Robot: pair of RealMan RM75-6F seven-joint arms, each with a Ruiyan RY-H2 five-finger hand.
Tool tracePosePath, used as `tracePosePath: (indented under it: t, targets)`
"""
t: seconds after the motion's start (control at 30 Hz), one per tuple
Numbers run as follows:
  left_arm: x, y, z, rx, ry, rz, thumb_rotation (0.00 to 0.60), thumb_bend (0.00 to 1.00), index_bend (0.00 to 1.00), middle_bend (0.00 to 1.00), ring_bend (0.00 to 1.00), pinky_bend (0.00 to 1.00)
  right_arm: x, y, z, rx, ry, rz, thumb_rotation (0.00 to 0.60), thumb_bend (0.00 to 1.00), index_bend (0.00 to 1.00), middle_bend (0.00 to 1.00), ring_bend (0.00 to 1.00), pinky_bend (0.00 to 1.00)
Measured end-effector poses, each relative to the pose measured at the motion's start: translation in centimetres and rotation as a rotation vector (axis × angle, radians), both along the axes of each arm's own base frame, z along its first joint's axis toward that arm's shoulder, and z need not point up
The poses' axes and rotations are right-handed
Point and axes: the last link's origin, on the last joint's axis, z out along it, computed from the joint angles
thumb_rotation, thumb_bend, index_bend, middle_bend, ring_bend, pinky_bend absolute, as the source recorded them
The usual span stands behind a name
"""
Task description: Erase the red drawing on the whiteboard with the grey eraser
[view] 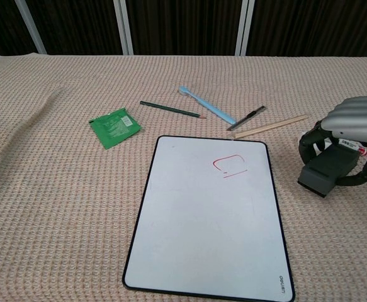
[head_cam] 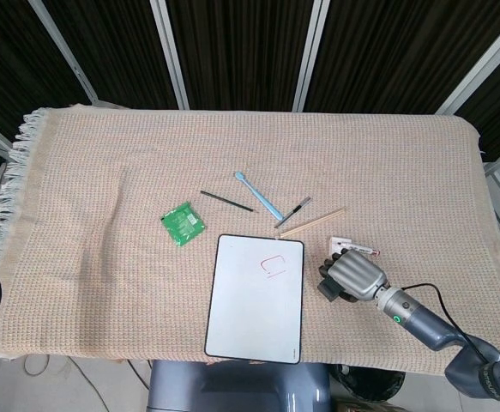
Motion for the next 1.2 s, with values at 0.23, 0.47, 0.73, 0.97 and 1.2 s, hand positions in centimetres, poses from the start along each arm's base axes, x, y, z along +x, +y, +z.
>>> tracePosePath:
  t: [0.23,0.47,0.73,0.97,1.2]
  targets:
    - [0.1,-0.1,0.0,0.000,-0.005,-0.001,0.600,0.52,0.08,0.01,0.00,0.00,3.9,-0.8,0.4,-0.023,-0.088,0.028,0.600,0.44,0.48,0.47,0.41,0.44]
    - [0.1,-0.1,0.1,-0.002,-0.015,-0.001,0.600,0.53,0.08,0.01,0.00,0.00,7.9,-1.8,-0.8,-0.024,-0.116,0.039,0.600,0.44,0.48,0.47,0.41,0.44]
    - [0.1,-0.1,0.3,0.001,-0.026,0.002,0.600,0.53,0.08,0.01,0.00,0.00,11.9,-2.7,-4.1,-0.038,-0.119,0.053,0.600,0.44,0.48,0.47,0.41,0.44]
    - [0.0,0.1,0.3,-0.003,-0.033,0.006,0.600,0.52,0.07,0.01,0.00,0.00,14.7,-3.4,-6.9,-0.077,-0.101,0.071,0.600,0.44,0.48,0.47,0.41,0.44]
    - [-0.1,0.2,0.4,-0.007,-0.035,0.012,0.600,0.52,0.07,0.01,0.00,0.00,15.9,-3.7,-9.9,-0.086,-0.092,0.012,0.600,0.43,0.48,0.46,0.41,0.44]
